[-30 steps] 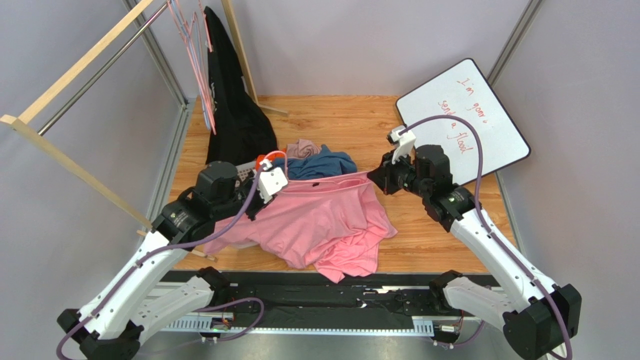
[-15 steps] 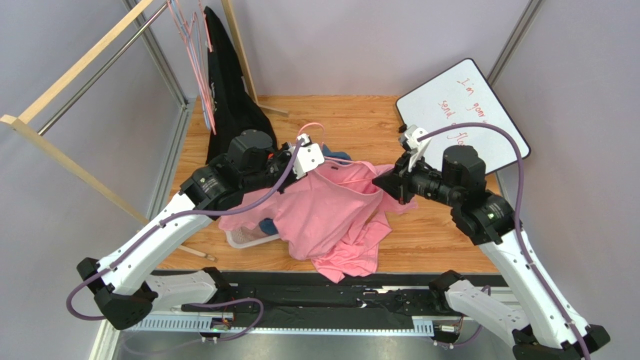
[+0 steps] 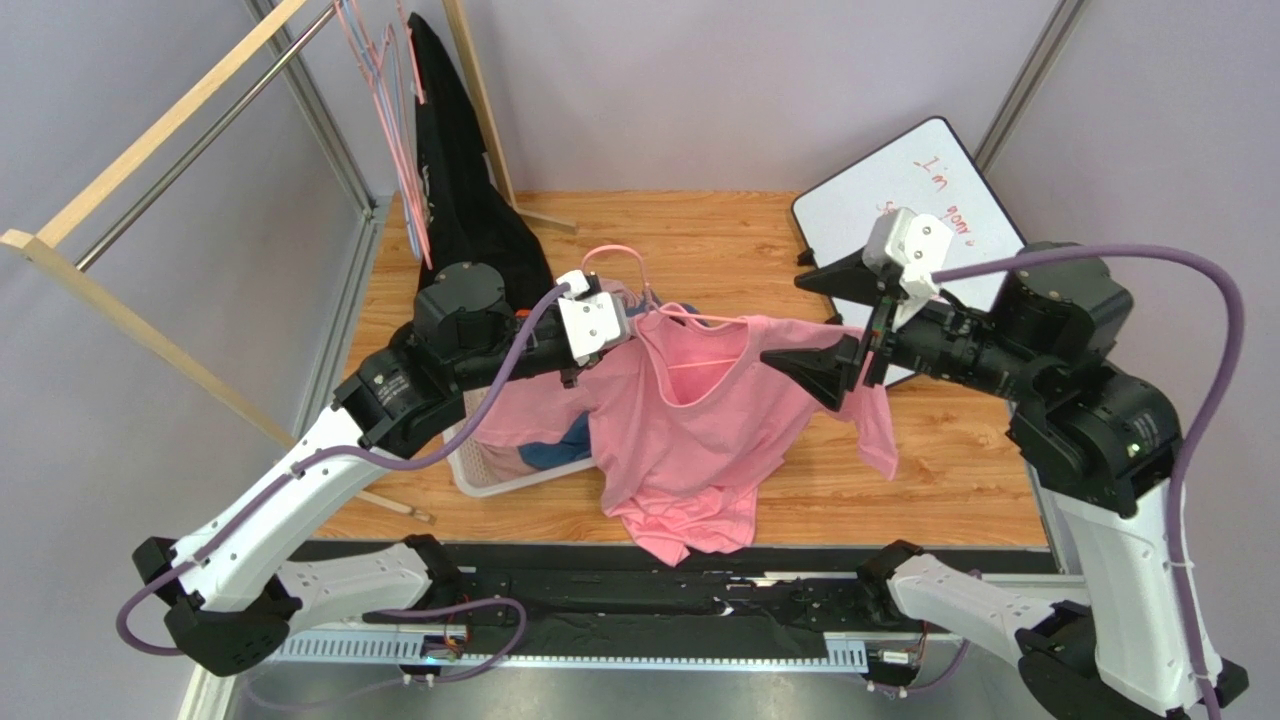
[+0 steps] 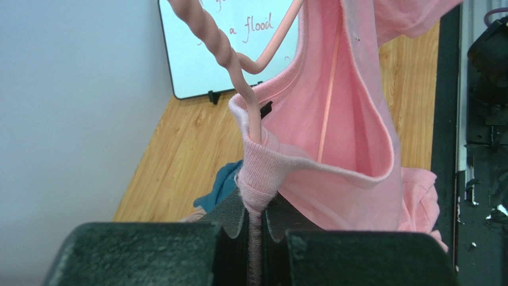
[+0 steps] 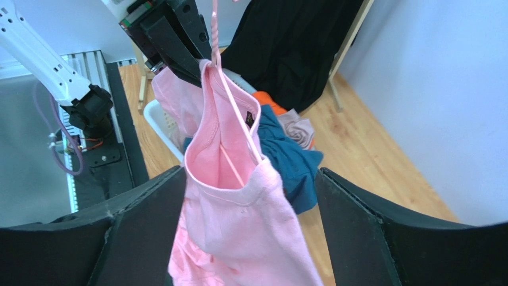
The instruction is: Place the t-shirt on the hanger
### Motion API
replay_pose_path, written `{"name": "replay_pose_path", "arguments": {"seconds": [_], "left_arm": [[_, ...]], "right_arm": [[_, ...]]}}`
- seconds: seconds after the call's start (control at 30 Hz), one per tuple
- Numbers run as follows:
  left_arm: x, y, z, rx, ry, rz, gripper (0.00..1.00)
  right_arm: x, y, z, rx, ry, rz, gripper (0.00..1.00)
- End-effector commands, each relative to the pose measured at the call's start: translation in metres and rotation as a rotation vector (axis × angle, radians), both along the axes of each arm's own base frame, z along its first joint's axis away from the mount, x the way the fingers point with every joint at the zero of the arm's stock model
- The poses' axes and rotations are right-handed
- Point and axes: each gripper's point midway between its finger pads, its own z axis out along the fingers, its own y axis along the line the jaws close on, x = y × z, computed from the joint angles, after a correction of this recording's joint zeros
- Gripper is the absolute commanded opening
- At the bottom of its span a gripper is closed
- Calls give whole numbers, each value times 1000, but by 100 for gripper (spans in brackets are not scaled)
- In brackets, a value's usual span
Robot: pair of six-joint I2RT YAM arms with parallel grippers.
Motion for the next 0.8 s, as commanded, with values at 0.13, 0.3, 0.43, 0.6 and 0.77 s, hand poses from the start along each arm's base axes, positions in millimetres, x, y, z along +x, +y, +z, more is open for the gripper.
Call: {"name": "replay_pose_path", "arguments": {"seconds": [0.13,0.3,0.43,0.6,0.77], "left_arm": [[-22,-16,47,-76,-145,-149,0],[-22,-22,42,-35,-127,-157,0],[-23,-23,41,-30,-118,-162,0],[-29,-20,36,0,-114,-186,0],[-33,-9,13,81,-53,-167,0]], "right_arm": [[-7,0,-4,-167,-62,112,70],[-7,26,-11,-235,-72,189,65],[-7,43,-31,-315,-66,219,64],[11,57,-51,-374,-62,188,47],[17,56,-40,-350,-67,141,0]]}}
